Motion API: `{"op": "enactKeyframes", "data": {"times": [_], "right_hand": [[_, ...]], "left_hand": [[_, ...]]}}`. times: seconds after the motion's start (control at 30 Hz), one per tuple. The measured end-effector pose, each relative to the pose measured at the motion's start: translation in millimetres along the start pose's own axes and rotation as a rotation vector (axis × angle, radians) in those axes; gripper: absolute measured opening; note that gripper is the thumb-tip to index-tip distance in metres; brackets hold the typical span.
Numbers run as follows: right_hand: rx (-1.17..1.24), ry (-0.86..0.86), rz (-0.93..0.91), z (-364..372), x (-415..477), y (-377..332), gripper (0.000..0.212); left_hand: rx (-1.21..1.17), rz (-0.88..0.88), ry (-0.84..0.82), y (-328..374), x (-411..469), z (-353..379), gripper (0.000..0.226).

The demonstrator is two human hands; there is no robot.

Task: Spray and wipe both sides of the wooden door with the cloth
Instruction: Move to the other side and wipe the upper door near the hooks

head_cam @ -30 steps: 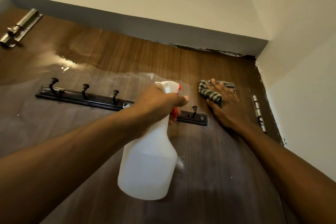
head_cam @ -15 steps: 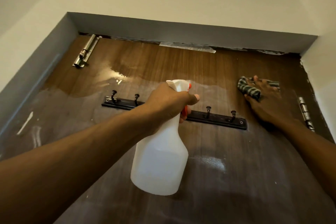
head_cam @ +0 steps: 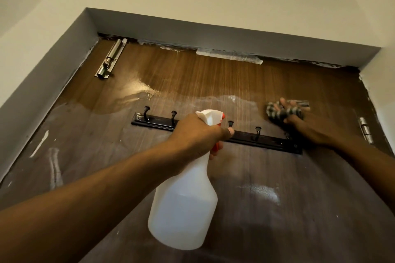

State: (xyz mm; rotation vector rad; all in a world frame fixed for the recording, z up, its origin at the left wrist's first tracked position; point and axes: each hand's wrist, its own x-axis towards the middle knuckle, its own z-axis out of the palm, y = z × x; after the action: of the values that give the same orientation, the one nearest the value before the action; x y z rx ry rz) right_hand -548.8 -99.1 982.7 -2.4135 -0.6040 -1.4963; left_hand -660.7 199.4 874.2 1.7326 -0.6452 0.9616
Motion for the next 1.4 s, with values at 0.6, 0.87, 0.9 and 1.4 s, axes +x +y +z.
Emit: {"op": "enactKeyframes", "data": {"times": [0.6,0.87,0.9,1.4], "right_hand": [[-0.108,-0.012,-0.057,28,14,-118,0.066],[0.08,-0.099,-0.204,54,38,-194,0.049],[0.089,-0.113,-0.226,52,27,-193,0.053],[0.031,-0.043,-0.343,82,75,-278,0.059]], "left_hand": [[-0.006,0.002,0.048,-12,-12,-59,0.028],[-0.001,0.001,0.069,-21,-8,-80,0.027],[0.006,-0.01,0.071,-24,-9,-83,0.029],[0.008,-0.014,0.135,-46,-18,-135,0.023]]}}
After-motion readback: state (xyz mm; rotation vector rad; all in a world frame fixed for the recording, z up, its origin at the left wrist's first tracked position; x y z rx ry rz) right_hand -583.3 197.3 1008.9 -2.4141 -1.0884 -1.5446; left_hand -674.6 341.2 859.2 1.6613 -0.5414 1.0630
